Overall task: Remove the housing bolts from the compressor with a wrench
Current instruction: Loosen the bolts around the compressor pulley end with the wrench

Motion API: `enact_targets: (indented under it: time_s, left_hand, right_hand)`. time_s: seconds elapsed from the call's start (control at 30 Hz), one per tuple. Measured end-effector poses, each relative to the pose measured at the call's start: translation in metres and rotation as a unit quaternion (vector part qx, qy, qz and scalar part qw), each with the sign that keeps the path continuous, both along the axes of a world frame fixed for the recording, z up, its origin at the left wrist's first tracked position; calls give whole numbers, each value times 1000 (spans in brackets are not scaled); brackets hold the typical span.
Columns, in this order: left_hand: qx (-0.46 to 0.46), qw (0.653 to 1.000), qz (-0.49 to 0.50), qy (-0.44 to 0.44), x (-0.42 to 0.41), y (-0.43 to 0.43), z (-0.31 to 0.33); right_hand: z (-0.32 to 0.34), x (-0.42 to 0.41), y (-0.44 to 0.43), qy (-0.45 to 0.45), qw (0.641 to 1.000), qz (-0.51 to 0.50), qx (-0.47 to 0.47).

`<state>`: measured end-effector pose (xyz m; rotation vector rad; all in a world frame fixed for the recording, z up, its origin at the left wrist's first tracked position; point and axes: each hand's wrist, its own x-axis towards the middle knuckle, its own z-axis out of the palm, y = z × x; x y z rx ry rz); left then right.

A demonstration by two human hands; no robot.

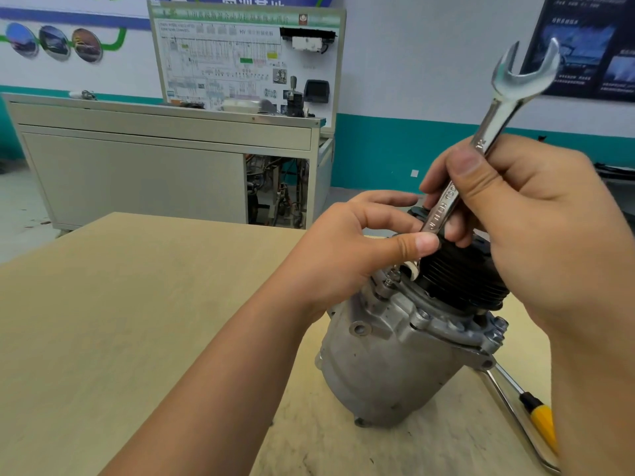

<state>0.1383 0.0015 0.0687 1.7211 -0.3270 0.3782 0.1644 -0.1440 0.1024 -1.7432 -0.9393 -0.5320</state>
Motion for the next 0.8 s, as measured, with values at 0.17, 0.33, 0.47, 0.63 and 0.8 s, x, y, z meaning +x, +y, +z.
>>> enact_targets:
  time_s: [0.17, 0.33, 0.47, 0.63, 0.8]
  left_hand:
    - [-5, 1000, 2, -5, -3, 1, 2]
    - [-7, 1000, -1, -5, -2, 0, 2]
    - [1, 1000, -4, -6, -1, -1, 1]
    - [15, 1000, 5, -3, -1, -2, 1]
    - [10, 1000, 14, -6, 0, -2, -1]
  right_hand:
    - [-1, 2, 0, 18, 999, 12, 28]
    - [-1, 4, -1, 31, 999, 8, 33]
    - [0, 8, -4, 56, 997, 2, 55]
    - [3, 8, -9, 70, 995, 37, 62]
    - [3, 8, -10, 80, 992, 48, 81]
